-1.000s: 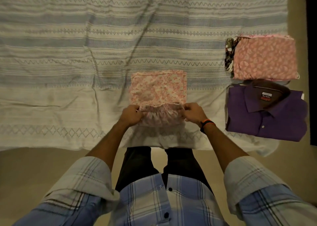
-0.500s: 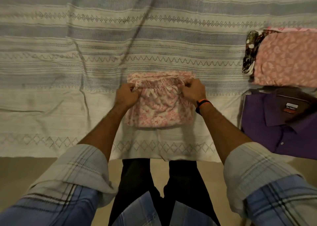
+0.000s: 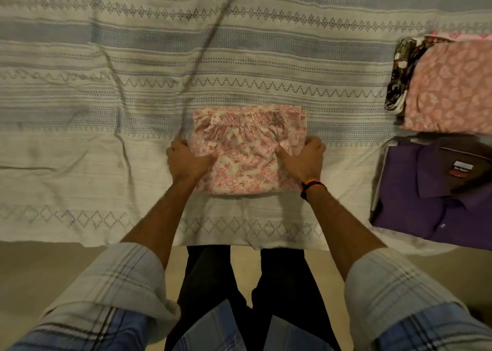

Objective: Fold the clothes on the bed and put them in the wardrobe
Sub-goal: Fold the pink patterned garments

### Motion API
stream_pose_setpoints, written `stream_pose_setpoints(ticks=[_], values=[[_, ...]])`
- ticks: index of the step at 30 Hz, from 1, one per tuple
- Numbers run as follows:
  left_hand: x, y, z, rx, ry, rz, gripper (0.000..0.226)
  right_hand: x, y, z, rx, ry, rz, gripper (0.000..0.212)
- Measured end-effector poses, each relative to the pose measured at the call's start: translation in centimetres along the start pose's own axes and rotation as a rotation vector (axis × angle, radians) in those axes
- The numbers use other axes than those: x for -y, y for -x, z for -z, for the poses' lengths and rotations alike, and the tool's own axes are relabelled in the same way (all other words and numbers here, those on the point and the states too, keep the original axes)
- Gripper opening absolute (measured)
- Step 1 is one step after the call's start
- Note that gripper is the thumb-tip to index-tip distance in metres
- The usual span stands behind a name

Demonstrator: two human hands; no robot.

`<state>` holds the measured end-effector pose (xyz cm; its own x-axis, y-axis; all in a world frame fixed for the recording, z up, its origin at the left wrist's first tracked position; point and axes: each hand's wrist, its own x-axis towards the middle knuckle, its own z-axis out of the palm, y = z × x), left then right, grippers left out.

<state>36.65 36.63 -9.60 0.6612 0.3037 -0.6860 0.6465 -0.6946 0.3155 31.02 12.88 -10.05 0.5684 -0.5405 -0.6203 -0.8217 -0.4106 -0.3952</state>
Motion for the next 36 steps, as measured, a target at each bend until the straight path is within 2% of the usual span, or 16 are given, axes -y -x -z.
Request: stream_pose_setpoints(ticks=[3,6,8,10,12,13,16,18,29,36], values=[[0.3,-0.2,0.3,0.053,0.072,0.034,0.087,-0.3,-0.3,0.1,0.042,-0.126,-0.056,0.083],[0.1,-0.7,0.4,0.149,0.123,0.058,0.066,0.1,-0.5,0.4,0.111,-0.287,-0.151,0.079],[-0.3,-1.0,0.3,0.222,0.176,0.051,0.059,0.3,-0.6,0.4,0.152,-0.314,-0.124,0.064],[-0.6,-1.1,-0.1,0.293,0.240,0.056,0.056,0.3,-0.7,-0.1,0.207,-0.298,-0.049,0.039],[-1.0,-0.7,-0.6,0.296,0.261,0.031,0.051,0.3,-0.7,-0.5,0.216,-0.266,0.018,0.021],[-1.1,-0.4,-0.7,0.269,0.265,0.009,0.050,0.3,-0.7,-0.6,0.218,-0.262,0.038,0.020],[-0.9,0.4,-0.9,0.228,0.316,-0.048,0.051,-0.1,-0.3,-0.5,0.212,-0.297,0.085,0.044],[-0.8,0.9,-0.7,0.240,0.344,-0.060,0.050,-0.4,-0.2,-0.2,0.218,-0.329,0.116,0.051],[-2.3,10.3,1.4,0.281,0.388,-0.123,0.061,-1.3,5.9,6.9,0.220,-0.436,0.238,0.055],[-5.3,18.9,1.3,0.285,0.411,-0.161,0.046,-3.9,9.9,13.8,0.214,-0.481,0.306,0.045]])
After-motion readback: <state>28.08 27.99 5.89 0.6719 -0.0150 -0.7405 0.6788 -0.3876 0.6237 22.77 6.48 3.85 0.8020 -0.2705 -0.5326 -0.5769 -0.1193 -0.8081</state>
